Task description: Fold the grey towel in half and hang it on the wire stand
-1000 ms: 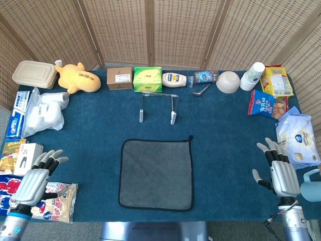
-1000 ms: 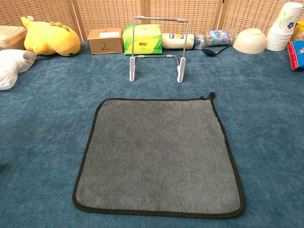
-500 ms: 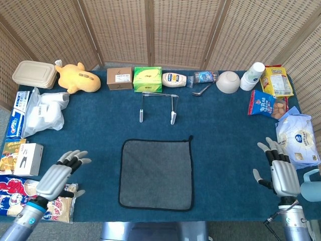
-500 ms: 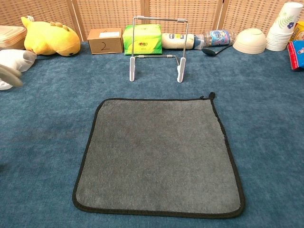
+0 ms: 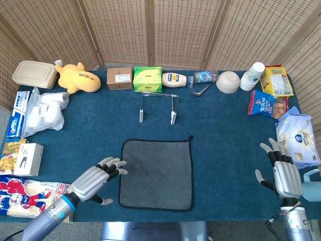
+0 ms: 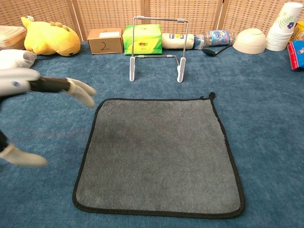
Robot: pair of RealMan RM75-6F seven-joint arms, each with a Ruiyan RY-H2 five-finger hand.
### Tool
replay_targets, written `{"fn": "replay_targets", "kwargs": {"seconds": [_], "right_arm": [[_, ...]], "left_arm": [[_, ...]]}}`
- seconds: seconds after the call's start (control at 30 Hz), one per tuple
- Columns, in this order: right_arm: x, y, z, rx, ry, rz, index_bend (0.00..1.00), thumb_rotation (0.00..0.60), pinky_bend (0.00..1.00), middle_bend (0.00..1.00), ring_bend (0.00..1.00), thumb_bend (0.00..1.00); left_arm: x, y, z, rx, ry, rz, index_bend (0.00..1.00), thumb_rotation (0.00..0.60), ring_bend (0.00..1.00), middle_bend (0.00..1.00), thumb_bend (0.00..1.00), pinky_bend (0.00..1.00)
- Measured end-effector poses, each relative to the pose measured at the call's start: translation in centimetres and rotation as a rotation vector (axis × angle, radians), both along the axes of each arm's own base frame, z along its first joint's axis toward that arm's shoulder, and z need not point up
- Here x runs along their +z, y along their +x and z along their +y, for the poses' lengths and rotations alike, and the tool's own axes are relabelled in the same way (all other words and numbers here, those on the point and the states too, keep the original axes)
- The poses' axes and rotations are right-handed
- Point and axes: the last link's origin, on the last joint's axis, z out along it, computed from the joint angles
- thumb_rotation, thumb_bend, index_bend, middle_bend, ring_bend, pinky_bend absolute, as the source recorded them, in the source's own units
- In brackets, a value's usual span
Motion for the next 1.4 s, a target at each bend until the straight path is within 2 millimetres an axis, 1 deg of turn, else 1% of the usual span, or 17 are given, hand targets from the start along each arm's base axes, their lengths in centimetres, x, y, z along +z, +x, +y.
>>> {"fn": "replay_targets", "kwargs": {"seconds": [0.13,0.43,0.73,0.93,1.17,1.4], "right_arm": [[0.1,-0.3,0.1,-0.009,-0.002,0.001,0.14,0.6,0.0,0.05,0.0,0.35],[0.3,-0.9,0.4,-0.026,-0.006,-0.003,0.14,0.6,0.0,0.05,0.0,0.35],[0.5,-1.7,0.6,-0.041,-0.01,-0.01,0.15,0.6,0.0,0.05,0.0,0.35],[0.8,-2.2,0.7,-0.048,-0.013,-0.012,0.15,0.6,0.0,0.05,0.0,0.35],[0.9,-2.6,0.8,-0.055,-0.012,-0.016,0.15,0.6,0.0,0.05,0.0,0.35],[1.0,-2.9,0.8,-0.06,-0.016,-0.02,0.15,0.6,0.0,0.05,0.0,0.35]], "left_arm": [[-2.0,1.4,-0.2,-0.056,-0.061,0.008,0.15,0.6,0.0,0.06,0.21,0.0],[-5.9,3.6,-0.7,-0.139,-0.114,0.03,0.1,0.6,0.0,0.03,0.21,0.0],[-9.2,5.3,-1.7,-0.179,-0.118,0.049,0.08,0.6,0.0,0.02,0.21,0.0],[-11.3,6.5,-2.4,-0.201,-0.089,0.07,0.07,0.6,0.0,0.01,0.21,0.0],[-13.8,7.3,-3.1,-0.207,-0.088,0.107,0.07,0.6,0.0,0.0,0.21,0.0],[-15.4,7.9,-3.3,-0.216,-0.08,0.131,0.07,0.6,0.0,0.0,0.21,0.0]]}}
